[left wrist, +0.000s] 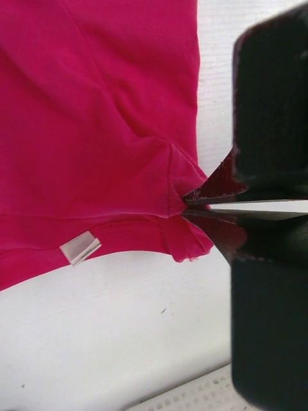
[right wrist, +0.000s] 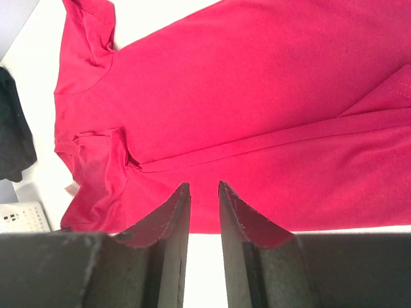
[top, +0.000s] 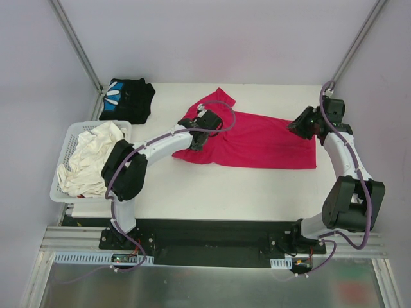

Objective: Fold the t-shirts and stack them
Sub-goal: Fold the flattened tshirt in 1/3 of the way

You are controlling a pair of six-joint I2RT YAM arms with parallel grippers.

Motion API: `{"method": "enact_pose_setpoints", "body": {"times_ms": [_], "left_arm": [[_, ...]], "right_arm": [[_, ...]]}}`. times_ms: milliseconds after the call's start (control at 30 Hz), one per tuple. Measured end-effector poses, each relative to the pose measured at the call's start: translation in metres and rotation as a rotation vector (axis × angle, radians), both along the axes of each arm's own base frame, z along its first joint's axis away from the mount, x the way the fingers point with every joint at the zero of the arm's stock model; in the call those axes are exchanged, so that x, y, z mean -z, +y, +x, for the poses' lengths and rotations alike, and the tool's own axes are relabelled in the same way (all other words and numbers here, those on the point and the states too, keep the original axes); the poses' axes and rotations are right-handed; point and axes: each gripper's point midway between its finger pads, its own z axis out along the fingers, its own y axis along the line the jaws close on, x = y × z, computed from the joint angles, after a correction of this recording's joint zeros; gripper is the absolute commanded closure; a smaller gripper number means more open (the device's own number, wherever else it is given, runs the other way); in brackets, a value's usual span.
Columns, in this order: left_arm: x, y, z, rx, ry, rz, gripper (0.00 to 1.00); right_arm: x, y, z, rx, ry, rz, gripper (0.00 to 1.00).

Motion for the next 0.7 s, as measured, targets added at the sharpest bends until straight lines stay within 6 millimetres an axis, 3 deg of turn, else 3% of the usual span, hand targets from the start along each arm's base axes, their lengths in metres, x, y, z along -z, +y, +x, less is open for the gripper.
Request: {"method": "enact_pose_setpoints", "body": {"times_ms": [200,400,700], "left_arm": [[-0.019,-0.002,0.015,-0.013,-0.058,-0.006,0.99],[-0.028,0.01,0.033,-0.058,-0.087,0.01,0.99],[-0.029,0.032,0.035,-0.099,-0.079,0.066,0.98]], "right_arm": [[0.005,0.0,-0.003,0.0,0.012,-0.004,0.73],[0.006,-0.001,-0.003,-0.002,0.013,-0.006,0.73],[0.008,-0.003,-0.003,0.011,0.02,-0.017,0.67]]}}
